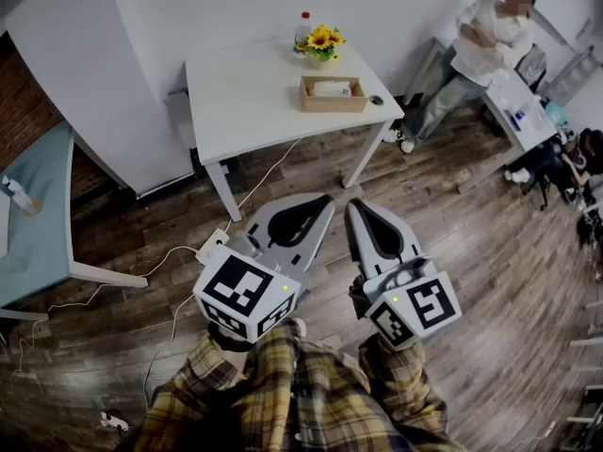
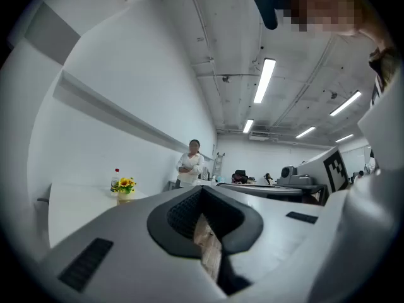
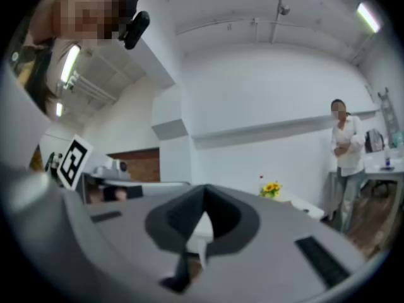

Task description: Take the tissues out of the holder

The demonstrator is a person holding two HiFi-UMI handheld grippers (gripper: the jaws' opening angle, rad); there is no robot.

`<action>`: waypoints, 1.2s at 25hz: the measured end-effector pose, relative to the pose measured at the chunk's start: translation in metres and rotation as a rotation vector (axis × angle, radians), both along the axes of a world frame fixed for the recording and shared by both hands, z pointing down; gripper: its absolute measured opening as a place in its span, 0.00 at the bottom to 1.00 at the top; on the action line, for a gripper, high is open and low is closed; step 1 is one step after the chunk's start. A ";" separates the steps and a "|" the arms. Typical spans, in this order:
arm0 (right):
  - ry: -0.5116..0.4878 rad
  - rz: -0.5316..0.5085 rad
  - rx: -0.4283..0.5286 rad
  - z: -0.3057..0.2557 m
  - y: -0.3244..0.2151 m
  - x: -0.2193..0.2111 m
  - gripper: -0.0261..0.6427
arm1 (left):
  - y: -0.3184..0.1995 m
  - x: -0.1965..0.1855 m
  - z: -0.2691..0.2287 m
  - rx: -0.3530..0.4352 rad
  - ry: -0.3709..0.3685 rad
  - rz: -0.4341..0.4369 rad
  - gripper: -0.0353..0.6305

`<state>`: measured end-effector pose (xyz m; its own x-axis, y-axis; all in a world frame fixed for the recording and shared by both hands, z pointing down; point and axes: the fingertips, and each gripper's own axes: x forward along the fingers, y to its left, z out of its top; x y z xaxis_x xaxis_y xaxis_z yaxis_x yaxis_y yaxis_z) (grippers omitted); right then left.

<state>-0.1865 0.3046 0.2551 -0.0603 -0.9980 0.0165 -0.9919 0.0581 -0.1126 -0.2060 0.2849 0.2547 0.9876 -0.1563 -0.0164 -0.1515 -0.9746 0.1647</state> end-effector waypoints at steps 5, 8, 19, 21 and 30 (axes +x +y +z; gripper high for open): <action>-0.012 -0.007 0.008 -0.001 0.000 -0.001 0.05 | 0.000 -0.001 0.001 -0.001 -0.004 -0.001 0.07; -0.014 -0.006 0.013 0.000 0.001 -0.001 0.05 | 0.001 -0.001 0.002 -0.006 -0.007 -0.006 0.07; -0.014 0.004 0.017 -0.002 0.023 0.011 0.05 | 0.017 0.006 0.000 0.000 -0.003 -0.018 0.07; -0.013 0.004 0.021 -0.002 0.031 0.015 0.06 | 0.023 0.009 -0.001 0.004 0.001 -0.018 0.07; -0.039 0.013 0.036 0.001 0.057 0.033 0.05 | 0.046 0.021 0.002 0.002 -0.006 -0.033 0.07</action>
<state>-0.1535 0.3616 0.2557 -0.0469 -0.9987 -0.0214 -0.9876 0.0496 -0.1491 -0.1848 0.3307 0.2565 0.9819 -0.1889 -0.0104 -0.1848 -0.9694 0.1617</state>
